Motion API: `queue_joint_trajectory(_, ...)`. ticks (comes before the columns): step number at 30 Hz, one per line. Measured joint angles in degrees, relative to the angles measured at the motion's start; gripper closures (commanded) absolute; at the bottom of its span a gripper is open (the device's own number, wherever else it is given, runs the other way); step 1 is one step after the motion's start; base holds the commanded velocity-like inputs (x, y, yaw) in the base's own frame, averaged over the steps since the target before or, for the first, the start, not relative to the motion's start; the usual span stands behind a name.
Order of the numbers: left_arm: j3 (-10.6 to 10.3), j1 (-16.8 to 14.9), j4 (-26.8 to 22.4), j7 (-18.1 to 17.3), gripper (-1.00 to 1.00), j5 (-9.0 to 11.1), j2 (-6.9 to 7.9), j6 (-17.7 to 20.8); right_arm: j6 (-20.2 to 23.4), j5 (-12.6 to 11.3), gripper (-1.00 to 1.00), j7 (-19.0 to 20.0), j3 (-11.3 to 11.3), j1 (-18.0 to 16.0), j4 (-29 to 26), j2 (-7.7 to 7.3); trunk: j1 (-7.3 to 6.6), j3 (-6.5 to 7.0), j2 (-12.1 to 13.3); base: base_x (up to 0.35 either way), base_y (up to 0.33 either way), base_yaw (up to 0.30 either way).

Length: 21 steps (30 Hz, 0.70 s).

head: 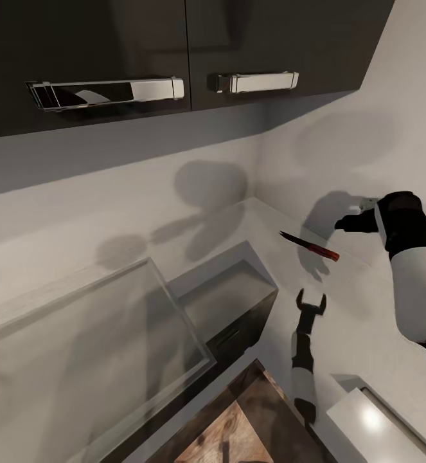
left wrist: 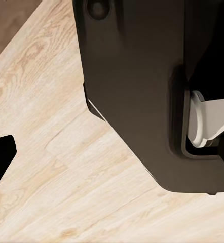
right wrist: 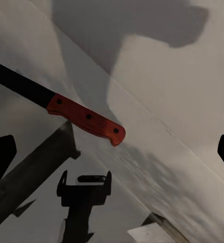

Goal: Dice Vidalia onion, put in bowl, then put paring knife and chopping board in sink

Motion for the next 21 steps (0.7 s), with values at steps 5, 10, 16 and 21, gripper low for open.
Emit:
queue_joint_trajectory(5, -0.01, 0.0, 0.02, 0.0, -1.0, -0.01, 0.0, 0.0, -1.25, -0.11, -1.0, 0.28, 0.08, -1.26, 2.72, 0.36, 0.0, 0.0, 0.0, 0.0, 0.0, 0.0)
queue_joint_trajectory(10, -0.01, 0.0, 0.02, 0.0, -1.0, -0.01, -0.08, 0.08, -2.78, -0.18, -1.0, 0.59, 0.14, -1.49, 4.38, 0.64, 0.0, 0.0, 0.0, 0.0, 0.0, 0.0)
queue_joint_trajectory(16, -0.01, 0.0, 0.01, 0.0, -1.0, 0.0, -0.09, 0.09, -3.44, -0.14, -1.0, 2.92, 0.21, -1.48, 4.57, 0.71, 0.0, 0.0, 0.0, 0.0, 0.0, 0.0)
queue_joint_trajectory(21, -0.01, 0.0, 0.02, 0.0, -1.0, 0.01, -0.09, 0.09, -3.81, -0.13, -1.0, 3.35, 0.24, -1.47, 4.55, 0.71, 0.0, 0.0, 0.0, 0.0, 0.0, 0.0)
